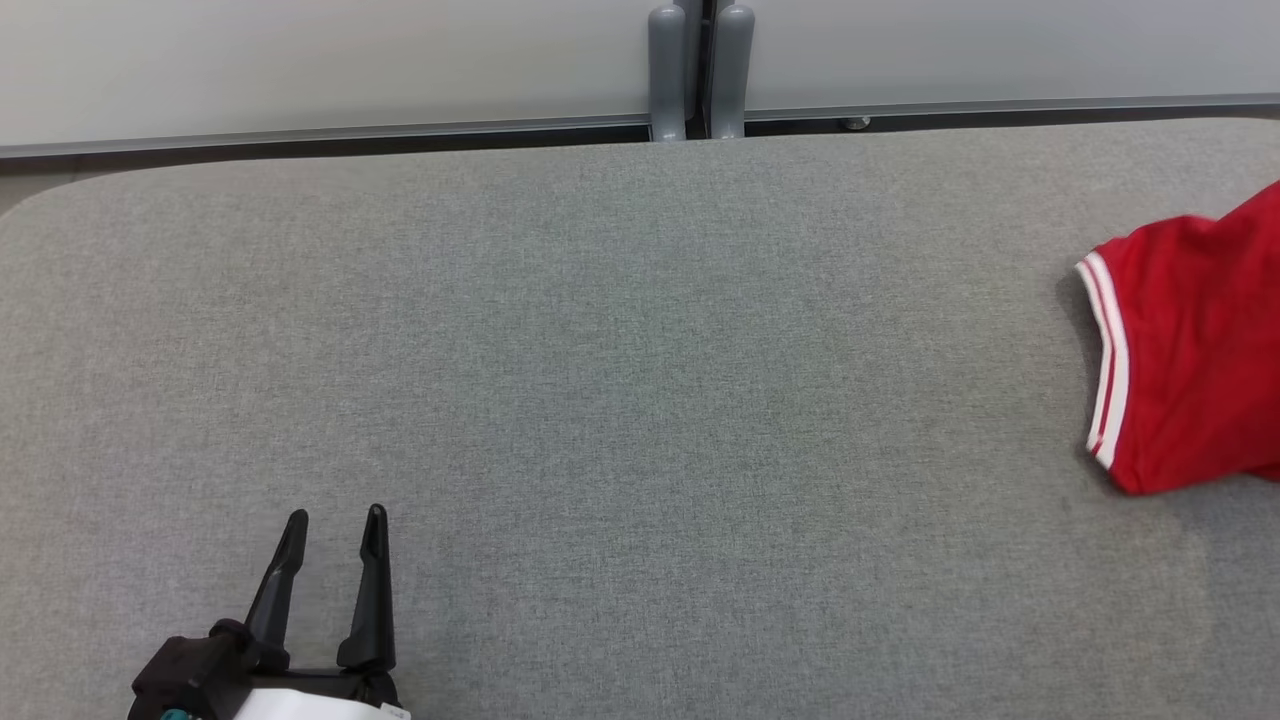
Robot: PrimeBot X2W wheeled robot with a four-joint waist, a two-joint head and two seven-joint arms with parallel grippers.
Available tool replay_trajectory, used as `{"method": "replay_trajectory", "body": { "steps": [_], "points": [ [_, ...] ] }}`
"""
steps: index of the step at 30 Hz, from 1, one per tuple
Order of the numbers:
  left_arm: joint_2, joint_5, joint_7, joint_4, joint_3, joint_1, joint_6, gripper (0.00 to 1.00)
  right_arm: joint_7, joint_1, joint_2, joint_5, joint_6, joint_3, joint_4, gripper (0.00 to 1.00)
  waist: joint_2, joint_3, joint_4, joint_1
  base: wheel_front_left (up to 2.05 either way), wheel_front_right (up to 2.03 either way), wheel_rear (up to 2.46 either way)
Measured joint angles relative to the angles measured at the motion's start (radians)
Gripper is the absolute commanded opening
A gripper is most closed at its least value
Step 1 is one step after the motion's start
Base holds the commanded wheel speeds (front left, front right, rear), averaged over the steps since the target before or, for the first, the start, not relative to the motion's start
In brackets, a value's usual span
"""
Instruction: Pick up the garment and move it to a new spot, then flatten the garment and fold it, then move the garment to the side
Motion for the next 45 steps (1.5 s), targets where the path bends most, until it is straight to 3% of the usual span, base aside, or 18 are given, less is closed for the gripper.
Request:
{"method": "replay_trajectory", "body": {
  "steps": [8,17,23,28,32,44,45],
  "points": [
    [0.0,0.002,0.0,-0.005,0.014,0.001,0.0,1.0,-0.233,0.038,0.071,-0.24,0.0,-0.124,-0.074,1.0,0.0,0.003,0.008,0.0,0.0,0.0,0.0],
    [0.0,-0.002,0.0,-0.016,0.05,0.036,0.003,1.0,-0.561,0.221,0.274,-0.287,0.0,-0.119,-0.275,1.0,0.0,-0.071,-0.002,0.0,0.0,0.0,0.0],
    [0.001,-0.005,0.0,-0.023,0.083,0.07,0.012,1.0,-0.741,0.442,0.432,-0.307,0.0,-0.063,-0.308,1.0,0.0,-0.147,-0.009,0.0,0.0,0.0,0.0],
    [0.001,0.008,0.0,-0.008,0.1,0.096,0.012,1.0,-0.772,0.581,0.535,-0.349,0.0,-0.035,-0.294,1.0,0.0,-0.202,-0.022,0.0,0.0,0.0,0.0],
    [0.001,0.01,0.0,0.002,0.121,0.112,0.019,1.0,-0.774,0.664,0.572,-0.37,0.0,-0.012,-0.335,1.0,0.0,-0.227,-0.033,0.0,0.0,0.0,0.0],
    [0.001,0.013,0.0,0.022,0.131,0.141,0.009,1.0,-0.774,0.734,0.586,-0.337,0.0,-0.056,-0.389,1.0,0.0,-0.25,-0.017,0.0,0.0,0.0,0.0],
    [0.0,0.02,0.0,0.018,0.126,0.141,0.006,0.0,-0.774,0.734,0.586,-0.337,0.0,-0.06,-0.392,0.0,0.0,-0.25,-0.013,0.0,0.0,0.0,0.0]
  ]
}}
